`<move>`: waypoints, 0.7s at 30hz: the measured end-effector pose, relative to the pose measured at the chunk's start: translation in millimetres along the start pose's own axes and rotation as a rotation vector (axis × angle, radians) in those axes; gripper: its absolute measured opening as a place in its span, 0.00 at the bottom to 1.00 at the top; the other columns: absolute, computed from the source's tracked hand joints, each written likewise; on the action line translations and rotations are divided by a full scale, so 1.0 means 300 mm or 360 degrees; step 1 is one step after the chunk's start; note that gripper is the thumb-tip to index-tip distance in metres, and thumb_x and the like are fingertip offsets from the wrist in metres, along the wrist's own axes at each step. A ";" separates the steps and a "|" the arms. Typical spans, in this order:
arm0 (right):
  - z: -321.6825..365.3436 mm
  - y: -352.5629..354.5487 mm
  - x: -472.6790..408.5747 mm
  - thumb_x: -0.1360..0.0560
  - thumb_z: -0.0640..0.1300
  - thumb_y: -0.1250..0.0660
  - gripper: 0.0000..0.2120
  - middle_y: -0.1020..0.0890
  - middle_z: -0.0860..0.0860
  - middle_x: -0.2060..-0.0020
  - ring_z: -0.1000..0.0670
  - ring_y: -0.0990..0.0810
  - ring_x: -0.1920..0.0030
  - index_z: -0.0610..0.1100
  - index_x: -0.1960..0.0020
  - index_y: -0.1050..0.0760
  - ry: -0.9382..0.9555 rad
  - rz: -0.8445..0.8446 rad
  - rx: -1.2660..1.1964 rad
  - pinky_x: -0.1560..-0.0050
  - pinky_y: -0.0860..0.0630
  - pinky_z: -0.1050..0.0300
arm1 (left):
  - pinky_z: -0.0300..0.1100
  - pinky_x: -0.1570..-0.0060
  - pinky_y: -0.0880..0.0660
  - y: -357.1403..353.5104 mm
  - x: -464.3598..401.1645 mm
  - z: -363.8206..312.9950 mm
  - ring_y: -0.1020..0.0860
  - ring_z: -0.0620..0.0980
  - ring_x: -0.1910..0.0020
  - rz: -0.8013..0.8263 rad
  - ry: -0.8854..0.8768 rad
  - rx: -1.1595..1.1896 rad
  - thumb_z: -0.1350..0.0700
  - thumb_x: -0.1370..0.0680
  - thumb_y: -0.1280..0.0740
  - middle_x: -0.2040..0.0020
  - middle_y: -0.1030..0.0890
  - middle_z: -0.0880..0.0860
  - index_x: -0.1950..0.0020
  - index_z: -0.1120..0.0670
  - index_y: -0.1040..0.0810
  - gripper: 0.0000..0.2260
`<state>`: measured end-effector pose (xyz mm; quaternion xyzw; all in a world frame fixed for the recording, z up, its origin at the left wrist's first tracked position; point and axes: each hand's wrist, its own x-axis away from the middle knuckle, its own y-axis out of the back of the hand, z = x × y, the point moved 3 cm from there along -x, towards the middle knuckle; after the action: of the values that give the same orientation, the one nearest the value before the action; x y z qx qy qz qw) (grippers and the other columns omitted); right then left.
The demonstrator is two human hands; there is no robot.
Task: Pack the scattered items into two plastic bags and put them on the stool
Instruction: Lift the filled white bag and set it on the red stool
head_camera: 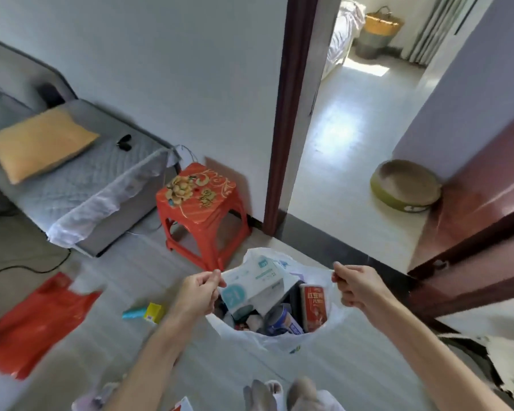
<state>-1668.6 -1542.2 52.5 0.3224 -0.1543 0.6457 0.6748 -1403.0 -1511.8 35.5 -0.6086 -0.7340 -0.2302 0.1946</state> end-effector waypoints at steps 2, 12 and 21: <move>0.123 -0.057 -0.116 0.21 0.46 0.40 0.17 0.37 0.50 0.77 0.53 0.41 0.76 0.39 0.66 0.29 0.0028 0.0086 0.0074 0.74 0.43 0.62 | 0.30 0.84 0.46 0.043 -0.076 -0.051 0.44 0.40 0.85 -0.0081 0.0015 0.0058 0.58 0.19 0.44 0.83 0.39 0.44 0.65 0.59 0.29 0.15; 0.700 -0.404 -0.658 0.23 0.49 0.37 0.16 0.37 0.50 0.77 0.54 0.42 0.77 0.37 0.62 0.27 -0.0001 0.0408 0.0286 0.76 0.43 0.62 | 0.30 0.84 0.47 0.277 -0.550 -0.379 0.45 0.41 0.85 -0.0485 0.0127 0.0313 0.61 0.19 0.44 0.83 0.40 0.46 0.65 0.62 0.29 0.16; 1.063 -0.671 -0.925 0.23 0.47 0.37 0.15 0.34 0.54 0.84 0.57 0.43 0.85 0.39 0.65 0.28 -0.0060 0.0612 0.0280 0.82 0.44 0.66 | 0.31 0.81 0.44 0.466 -0.922 -0.698 0.43 0.43 0.84 -0.0644 0.0085 0.0197 0.61 0.20 0.43 0.83 0.38 0.46 0.67 0.61 0.27 0.16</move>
<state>-1439.8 -1950.3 69.0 0.3567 -0.1684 0.7674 0.5055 -1213.8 -1833.0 64.4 -0.4295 -0.8485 -0.2350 0.2009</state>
